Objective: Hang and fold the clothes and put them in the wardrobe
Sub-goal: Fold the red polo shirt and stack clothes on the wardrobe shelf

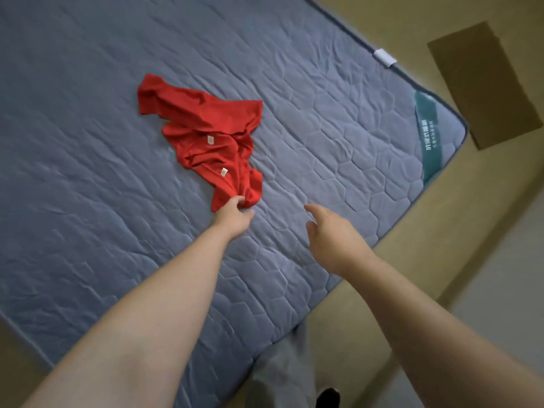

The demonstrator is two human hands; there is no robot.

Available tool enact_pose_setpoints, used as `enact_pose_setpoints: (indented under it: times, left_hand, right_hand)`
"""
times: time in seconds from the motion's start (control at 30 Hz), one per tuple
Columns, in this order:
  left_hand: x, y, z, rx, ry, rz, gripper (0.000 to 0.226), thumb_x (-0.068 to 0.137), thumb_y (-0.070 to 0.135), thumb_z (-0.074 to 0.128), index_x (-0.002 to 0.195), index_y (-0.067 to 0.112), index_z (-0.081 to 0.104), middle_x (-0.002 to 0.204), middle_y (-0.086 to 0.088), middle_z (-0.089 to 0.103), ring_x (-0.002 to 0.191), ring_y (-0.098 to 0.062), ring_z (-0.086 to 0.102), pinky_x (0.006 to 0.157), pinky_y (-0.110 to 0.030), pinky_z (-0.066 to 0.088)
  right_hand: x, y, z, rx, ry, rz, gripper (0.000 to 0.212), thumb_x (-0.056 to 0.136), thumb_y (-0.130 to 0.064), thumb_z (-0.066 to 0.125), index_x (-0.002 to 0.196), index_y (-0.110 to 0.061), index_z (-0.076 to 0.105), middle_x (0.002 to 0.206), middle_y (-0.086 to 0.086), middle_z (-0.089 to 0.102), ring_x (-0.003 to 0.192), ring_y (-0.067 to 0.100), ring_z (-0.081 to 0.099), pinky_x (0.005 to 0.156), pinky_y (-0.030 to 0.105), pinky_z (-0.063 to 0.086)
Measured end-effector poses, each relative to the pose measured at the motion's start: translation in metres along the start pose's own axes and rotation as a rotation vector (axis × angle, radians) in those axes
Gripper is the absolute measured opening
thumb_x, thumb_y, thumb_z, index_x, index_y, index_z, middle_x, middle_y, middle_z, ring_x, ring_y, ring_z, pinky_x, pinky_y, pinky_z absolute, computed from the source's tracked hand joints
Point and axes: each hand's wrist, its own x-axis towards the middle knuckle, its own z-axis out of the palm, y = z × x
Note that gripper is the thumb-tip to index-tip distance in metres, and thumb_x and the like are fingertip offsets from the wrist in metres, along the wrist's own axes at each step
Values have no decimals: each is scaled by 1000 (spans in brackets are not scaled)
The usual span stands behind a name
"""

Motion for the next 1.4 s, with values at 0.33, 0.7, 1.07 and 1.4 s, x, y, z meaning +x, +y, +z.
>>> enact_pose_setpoints:
  times: [0.33,0.7,1.07,1.4]
  left_hand:
    - [116,-29,45,-359,92,-276,52,85,12,73,134,13,59,110,-8,71,90,-25,65,77,-35,55]
    - [-81,53,-106,-93,699,459,36,72,15,82,84,15,48,83,-4,56,80,-27,55,71,-26,34]
    - [-237,133,-218,-852,626,663,29,76,9,74,94,18,54,93,-7,61,88,-19,59,92,-53,51]
    - [-293,80,-199,-729,185,227,47,81,28,81,123,18,61,124,-6,69,105,-15,66,84,-25,49]
  right_hand:
    - [63,46,48,-71,-140,72,47,107,-29,37,153,-20,35,154,5,42,134,26,46,99,38,44]
    - [27,-66,-12,-159,-255,6,56,101,-27,54,152,-18,34,135,15,53,122,31,52,95,39,47]
    - [-29,-182,-26,177,-60,38,92,81,-34,77,150,-11,22,143,20,50,130,36,52,102,39,45]
    - [-71,-244,-120,554,116,17,35,100,-41,52,102,-9,68,105,15,71,97,31,68,85,43,55]
